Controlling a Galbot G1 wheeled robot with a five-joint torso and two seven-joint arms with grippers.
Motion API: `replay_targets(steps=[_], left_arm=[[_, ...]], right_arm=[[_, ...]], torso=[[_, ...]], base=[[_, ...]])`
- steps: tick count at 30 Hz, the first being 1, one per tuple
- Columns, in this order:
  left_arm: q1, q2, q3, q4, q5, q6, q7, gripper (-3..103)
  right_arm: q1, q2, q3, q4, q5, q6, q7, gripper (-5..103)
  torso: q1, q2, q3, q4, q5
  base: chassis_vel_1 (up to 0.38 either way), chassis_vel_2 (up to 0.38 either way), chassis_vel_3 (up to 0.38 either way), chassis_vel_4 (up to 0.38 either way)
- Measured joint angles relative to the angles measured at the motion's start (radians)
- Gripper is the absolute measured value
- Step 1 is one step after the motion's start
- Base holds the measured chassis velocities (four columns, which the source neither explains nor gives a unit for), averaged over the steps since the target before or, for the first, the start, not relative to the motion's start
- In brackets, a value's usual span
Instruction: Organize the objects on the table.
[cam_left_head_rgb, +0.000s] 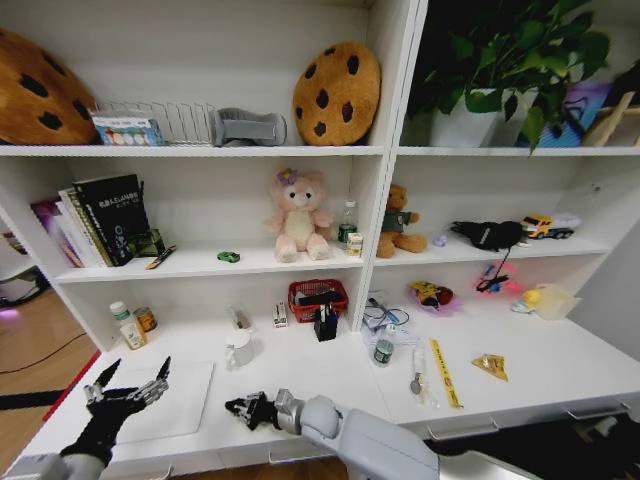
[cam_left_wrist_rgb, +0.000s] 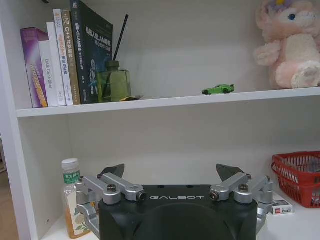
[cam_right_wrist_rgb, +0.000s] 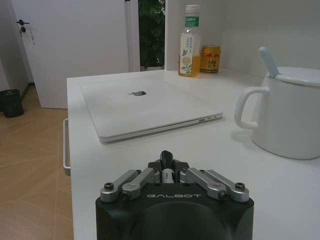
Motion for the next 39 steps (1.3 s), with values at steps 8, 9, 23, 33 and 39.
replay_targets(steps=[8, 9, 23, 33, 39], left_arm=[[0.0, 0.0, 0.0, 0.0, 0.0, 0.0, 0.0, 100], [0.0, 0.0, 0.0, 0.0, 0.0, 0.0, 0.0, 100], [0.0, 0.0, 0.0, 0.0, 0.0, 0.0, 0.0, 100], [0.0, 0.0, 0.0, 0.0, 0.0, 0.0, 0.0, 100], [0.0, 0.0, 0.0, 0.0, 0.0, 0.0, 0.0, 100]], right_arm=[[-0.004, -0.002, 0.008, 0.004, 0.036, -0.015, 0.015, 12], [-0.004, -0.002, 0.008, 0.004, 0.036, -0.015, 0.015, 12], [-0.071, -0.139, 0.191, 0.199, 0.072, 0.034, 0.08, 12], [-0.201, -0.252, 0.421, 0.367, 0.095, 0.047, 0.13, 12], [-0.244, -0.25, 0.56, 0.365, 0.112, 0.059, 0.17, 12]], torso=[[0.0, 0.0, 0.0, 0.0002, -0.0001], [0.0, 0.0, 0.0, 0.0002, -0.0001], [0.0, 0.0, 0.0, -0.0001, -0.0001], [0.0, 0.0, 0.0, -0.0001, 0.0], [0.0, 0.0, 0.0, 0.0, -0.0001]], base=[[0.0, 0.0, 0.0, 0.0], [0.0, 0.0, 0.0, 0.0], [0.0, 0.0, 0.0, 0.0], [0.0, 0.0, 0.0, 0.0], [0.0, 0.0, 0.0, 0.0]])
